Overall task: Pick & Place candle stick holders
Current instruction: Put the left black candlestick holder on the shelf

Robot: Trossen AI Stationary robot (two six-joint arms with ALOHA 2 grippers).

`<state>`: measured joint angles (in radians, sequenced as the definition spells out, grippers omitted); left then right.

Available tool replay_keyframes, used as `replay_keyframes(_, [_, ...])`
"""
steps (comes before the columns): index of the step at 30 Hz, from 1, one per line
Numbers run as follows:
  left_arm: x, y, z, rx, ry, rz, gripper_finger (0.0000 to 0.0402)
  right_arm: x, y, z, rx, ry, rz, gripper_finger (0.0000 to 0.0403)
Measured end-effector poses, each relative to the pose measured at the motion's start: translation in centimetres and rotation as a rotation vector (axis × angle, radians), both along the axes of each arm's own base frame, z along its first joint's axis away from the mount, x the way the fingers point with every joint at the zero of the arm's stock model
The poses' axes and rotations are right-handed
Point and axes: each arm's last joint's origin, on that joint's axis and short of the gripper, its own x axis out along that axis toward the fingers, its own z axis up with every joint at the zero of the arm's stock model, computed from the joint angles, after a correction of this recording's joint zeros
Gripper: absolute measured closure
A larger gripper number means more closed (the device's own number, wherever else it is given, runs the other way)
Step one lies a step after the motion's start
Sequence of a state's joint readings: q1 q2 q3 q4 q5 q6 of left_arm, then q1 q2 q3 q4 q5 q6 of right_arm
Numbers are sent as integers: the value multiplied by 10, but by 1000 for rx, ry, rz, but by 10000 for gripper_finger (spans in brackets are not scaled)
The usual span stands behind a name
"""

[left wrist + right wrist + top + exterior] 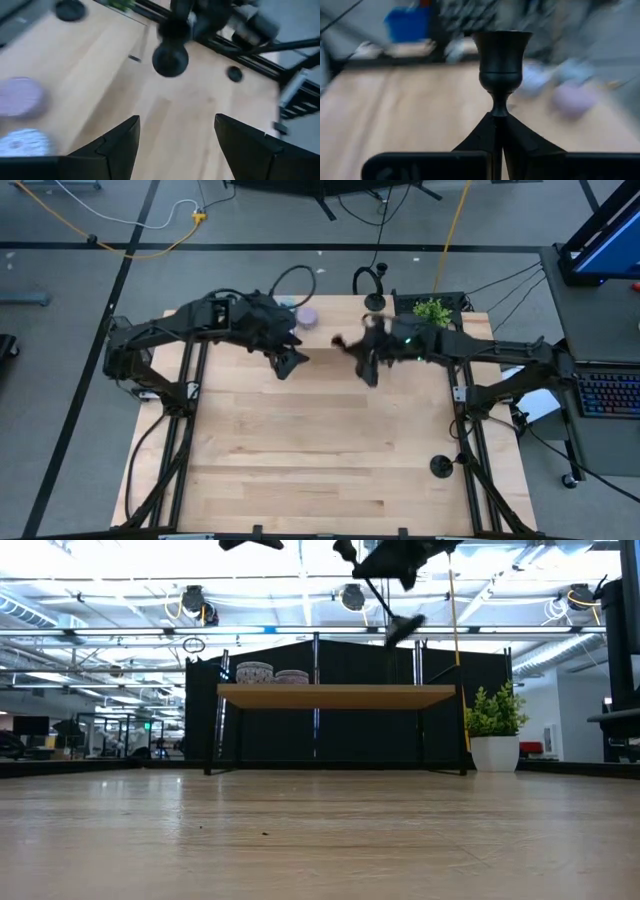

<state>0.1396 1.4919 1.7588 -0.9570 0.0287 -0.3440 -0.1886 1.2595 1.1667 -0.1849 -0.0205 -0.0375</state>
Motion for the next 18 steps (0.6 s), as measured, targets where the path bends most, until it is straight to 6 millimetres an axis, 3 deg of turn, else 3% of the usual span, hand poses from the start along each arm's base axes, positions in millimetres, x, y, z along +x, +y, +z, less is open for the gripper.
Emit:
replay_keyframes(5, [-7,-7,-4,53,82,83,137,-17,-24,29,-149,-182,-211,395])
replay_keyframes(9, [-7,-13,-14,66,138,111,137,-26,-42,39,-194,-248,-316,395])
replay_keyframes(13, [-4,-16,-32,47,175,115,137,-32,-58,31,-196,-237,-375,395])
replay_keyframes(18, [-1,-16,-56,16,199,142,137,-37,-73,0,-195,-297,-439,395])
